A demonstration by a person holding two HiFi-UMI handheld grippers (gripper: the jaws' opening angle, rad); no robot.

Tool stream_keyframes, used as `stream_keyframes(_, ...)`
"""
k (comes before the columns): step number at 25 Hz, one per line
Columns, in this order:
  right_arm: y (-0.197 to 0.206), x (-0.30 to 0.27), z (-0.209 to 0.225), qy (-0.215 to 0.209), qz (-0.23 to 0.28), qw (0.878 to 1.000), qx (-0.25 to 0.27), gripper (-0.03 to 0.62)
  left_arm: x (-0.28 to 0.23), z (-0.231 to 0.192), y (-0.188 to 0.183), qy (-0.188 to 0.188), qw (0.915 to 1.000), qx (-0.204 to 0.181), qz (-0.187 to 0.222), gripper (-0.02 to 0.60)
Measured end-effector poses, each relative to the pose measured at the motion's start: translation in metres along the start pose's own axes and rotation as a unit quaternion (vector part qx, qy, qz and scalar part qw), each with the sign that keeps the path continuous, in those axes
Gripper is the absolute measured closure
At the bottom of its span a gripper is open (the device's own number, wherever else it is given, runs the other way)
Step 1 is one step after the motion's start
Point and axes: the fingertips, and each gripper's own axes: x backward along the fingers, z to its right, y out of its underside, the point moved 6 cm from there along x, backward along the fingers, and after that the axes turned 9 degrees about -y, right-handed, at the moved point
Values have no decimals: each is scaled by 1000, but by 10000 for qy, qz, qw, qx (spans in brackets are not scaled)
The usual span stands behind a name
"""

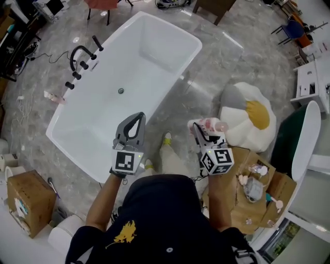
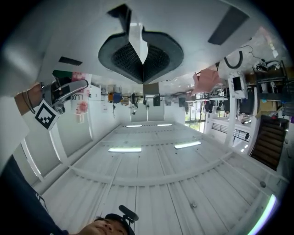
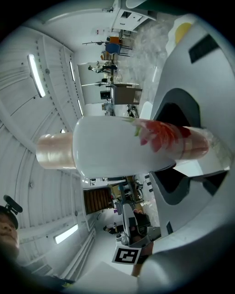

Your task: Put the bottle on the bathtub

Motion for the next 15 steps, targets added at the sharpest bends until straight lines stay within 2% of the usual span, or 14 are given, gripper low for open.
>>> stream_keyframes(4,-11,-47,50,-176,-146,9997,130,355,-55,4,0,-126,9997,55,-195,563)
stream_keyframes(8,-11,-86,91,-365,-254,9990,67,355,-97,8,3,-234,9987,-112,-446,563)
stream_keyframes(15,18,-146,149,-475,-520,9975,18,355,-150,16,33,-479,9965,-137,-677,563)
